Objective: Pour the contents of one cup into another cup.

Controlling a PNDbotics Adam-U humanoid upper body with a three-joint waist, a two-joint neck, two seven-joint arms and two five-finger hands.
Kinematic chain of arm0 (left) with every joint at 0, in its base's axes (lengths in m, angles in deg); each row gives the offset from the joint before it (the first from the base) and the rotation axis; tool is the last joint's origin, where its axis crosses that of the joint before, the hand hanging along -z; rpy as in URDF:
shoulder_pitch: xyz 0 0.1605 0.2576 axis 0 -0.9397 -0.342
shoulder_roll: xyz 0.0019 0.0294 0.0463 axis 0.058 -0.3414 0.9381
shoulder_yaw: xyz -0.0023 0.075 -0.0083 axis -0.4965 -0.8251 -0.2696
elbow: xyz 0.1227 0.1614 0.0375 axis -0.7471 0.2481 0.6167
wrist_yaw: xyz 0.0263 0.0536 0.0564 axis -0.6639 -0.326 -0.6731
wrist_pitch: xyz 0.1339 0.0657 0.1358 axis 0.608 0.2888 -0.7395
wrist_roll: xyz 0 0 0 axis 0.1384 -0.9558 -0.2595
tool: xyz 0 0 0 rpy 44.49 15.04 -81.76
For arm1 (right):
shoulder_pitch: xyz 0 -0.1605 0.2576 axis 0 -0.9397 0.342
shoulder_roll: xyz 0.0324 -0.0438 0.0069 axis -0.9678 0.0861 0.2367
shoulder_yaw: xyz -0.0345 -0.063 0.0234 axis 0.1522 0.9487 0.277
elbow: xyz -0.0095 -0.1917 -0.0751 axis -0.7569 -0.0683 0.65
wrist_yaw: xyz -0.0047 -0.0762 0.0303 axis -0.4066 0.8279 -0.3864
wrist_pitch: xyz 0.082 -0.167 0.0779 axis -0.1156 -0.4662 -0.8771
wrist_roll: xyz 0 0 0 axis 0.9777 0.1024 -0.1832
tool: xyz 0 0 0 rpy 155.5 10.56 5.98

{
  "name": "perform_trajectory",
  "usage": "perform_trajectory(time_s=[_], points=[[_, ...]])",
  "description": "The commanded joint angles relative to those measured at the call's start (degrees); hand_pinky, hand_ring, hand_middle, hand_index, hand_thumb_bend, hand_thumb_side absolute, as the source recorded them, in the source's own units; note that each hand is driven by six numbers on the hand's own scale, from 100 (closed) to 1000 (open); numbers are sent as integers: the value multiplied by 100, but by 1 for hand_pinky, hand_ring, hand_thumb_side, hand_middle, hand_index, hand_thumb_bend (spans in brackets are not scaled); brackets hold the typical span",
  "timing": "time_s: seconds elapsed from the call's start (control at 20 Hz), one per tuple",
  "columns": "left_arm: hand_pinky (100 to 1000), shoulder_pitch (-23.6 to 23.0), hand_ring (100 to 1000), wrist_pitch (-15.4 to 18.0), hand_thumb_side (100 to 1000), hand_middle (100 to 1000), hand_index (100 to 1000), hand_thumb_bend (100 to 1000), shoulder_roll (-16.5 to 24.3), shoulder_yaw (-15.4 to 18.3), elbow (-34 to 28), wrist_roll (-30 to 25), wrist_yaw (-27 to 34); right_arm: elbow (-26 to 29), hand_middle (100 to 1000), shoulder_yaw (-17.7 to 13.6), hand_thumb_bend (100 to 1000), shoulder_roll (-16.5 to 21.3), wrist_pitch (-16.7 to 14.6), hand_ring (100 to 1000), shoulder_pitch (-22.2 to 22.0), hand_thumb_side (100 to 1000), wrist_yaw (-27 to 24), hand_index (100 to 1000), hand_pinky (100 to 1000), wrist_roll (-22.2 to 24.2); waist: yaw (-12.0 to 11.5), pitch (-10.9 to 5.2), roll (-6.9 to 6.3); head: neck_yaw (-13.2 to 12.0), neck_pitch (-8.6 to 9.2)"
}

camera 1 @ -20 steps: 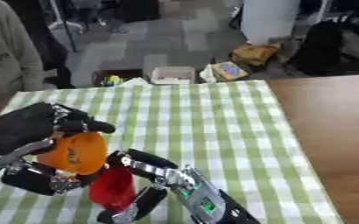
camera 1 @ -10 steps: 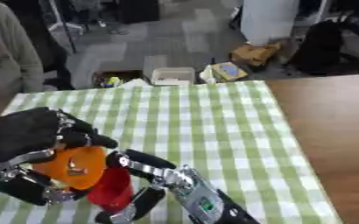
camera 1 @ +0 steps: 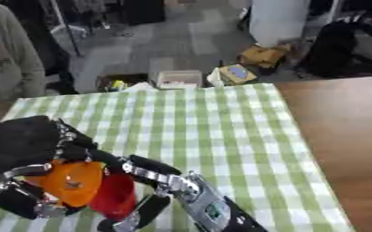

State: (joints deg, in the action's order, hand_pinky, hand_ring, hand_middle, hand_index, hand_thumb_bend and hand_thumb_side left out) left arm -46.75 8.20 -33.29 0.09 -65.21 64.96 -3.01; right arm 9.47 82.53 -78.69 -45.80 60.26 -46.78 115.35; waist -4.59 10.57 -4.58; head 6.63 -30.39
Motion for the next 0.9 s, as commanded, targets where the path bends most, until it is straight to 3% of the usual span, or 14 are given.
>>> perform_trajectory(time_s=[0.05,0.9], points=[[100,105,178,19,100,369,857,314,200,88,-85,-92,-160,115,285,-16,100,-12,-12,212,77,100,-40,675,335,-2,-12,-118,-16,10,7],[100,312,174,-55,100,352,845,367,-18,55,15,172,-946,180,286,5,100,-49,1,216,88,100,-113,675,333,43,12,-107,2,27,28]])
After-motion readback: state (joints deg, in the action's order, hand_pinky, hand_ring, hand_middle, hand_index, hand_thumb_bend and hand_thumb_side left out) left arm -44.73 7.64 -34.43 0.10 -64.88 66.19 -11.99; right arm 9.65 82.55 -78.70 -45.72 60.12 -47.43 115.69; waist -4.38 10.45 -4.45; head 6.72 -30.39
